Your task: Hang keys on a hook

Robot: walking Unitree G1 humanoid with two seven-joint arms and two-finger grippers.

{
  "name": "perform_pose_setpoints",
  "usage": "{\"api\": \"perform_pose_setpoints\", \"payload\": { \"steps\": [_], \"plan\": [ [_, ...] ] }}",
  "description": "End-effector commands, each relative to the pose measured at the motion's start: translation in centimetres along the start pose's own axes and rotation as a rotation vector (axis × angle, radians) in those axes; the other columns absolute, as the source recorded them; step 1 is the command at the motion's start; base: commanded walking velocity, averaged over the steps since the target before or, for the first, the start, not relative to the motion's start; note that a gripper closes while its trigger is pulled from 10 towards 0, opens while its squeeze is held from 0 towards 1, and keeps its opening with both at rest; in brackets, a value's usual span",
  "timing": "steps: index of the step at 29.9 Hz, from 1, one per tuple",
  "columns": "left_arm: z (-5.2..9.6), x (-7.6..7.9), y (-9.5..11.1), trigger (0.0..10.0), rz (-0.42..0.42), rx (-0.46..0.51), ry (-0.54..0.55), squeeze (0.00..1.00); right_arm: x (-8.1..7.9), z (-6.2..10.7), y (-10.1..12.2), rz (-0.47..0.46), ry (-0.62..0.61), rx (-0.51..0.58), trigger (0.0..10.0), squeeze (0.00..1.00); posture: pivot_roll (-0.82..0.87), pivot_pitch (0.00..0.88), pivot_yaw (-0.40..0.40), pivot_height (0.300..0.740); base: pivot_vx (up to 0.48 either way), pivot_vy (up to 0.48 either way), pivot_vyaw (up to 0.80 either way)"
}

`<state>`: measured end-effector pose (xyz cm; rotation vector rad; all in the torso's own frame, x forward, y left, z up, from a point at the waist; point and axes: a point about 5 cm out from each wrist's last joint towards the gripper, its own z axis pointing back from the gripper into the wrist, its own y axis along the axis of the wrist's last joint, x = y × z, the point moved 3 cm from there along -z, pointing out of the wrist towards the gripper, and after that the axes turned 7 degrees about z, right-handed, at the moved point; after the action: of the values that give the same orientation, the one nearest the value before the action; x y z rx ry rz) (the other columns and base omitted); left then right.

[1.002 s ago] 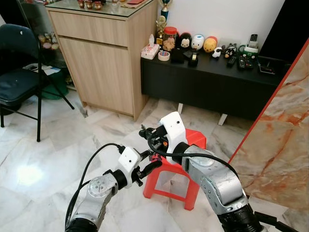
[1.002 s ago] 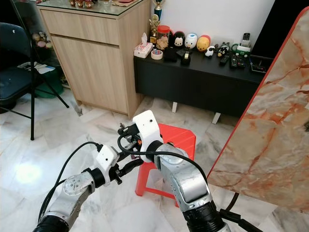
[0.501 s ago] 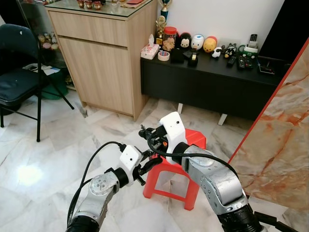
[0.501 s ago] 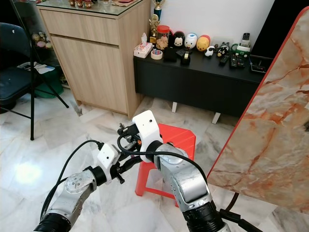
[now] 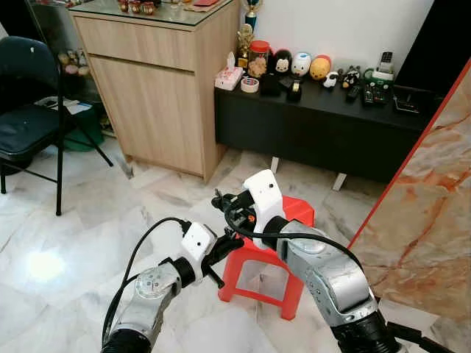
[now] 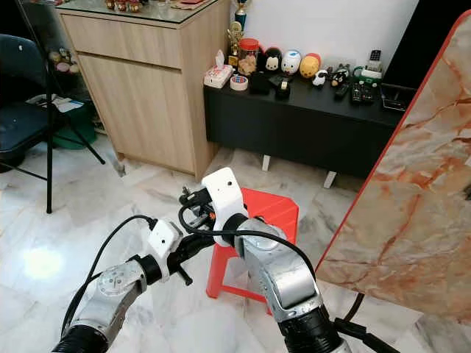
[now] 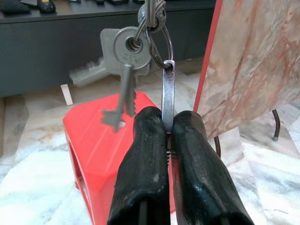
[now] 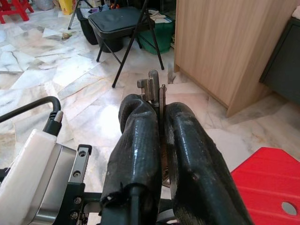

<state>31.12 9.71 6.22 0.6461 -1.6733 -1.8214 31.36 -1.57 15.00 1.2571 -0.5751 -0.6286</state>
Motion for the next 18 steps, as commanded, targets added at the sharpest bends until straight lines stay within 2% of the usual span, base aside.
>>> {"api": "perform_pose_setpoints", "payload": {
  "steps": [1, 7, 13, 14, 18],
  "plan": [
    [-0.1, -0.1, 0.2, 0.0, 0.009, 0.008, -0.002, 0.00, 0.2, -0.1, 0.6, 0.010, -0.009, 0.021, 10.0, 0.00, 0.02, 0.050, -0.089, 0.740, 0.000, 0.000, 0.00],
    [-0.2, 0.0, 0.2, 0.0, 0.013, 0.006, -0.004, 0.00, 0.3, -0.1, 0.6, 0.012, -0.014, 0.019, 10.0, 0.00, 0.02, 0.050, -0.088, 0.740, 0.000, 0.000, 0.00],
    [0.0, 0.0, 0.0, 0.0, 0.019, 0.000, -0.007, 0.00, 1.4, 0.2, -0.1, 0.015, -0.062, -0.010, 10.0, 0.00, 0.02, 0.050, -0.088, 0.740, 0.000, 0.000, 0.00],
    [0.1, 0.0, 0.0, 0.0, 0.022, -0.001, -0.009, 0.00, 1.8, 0.3, -0.4, 0.017, -0.076, -0.023, 10.0, 1.00, 0.02, 0.050, -0.088, 0.740, 0.000, 0.000, 0.00],
    [0.1, 0.1, -0.1, 0.0, 0.025, -0.006, -0.014, 0.00, 2.8, 0.6, -0.9, 0.051, -0.114, -0.056, 10.0, 1.00, 0.02, 0.050, -0.086, 0.740, 0.000, 0.000, 0.00]
  ]
}}
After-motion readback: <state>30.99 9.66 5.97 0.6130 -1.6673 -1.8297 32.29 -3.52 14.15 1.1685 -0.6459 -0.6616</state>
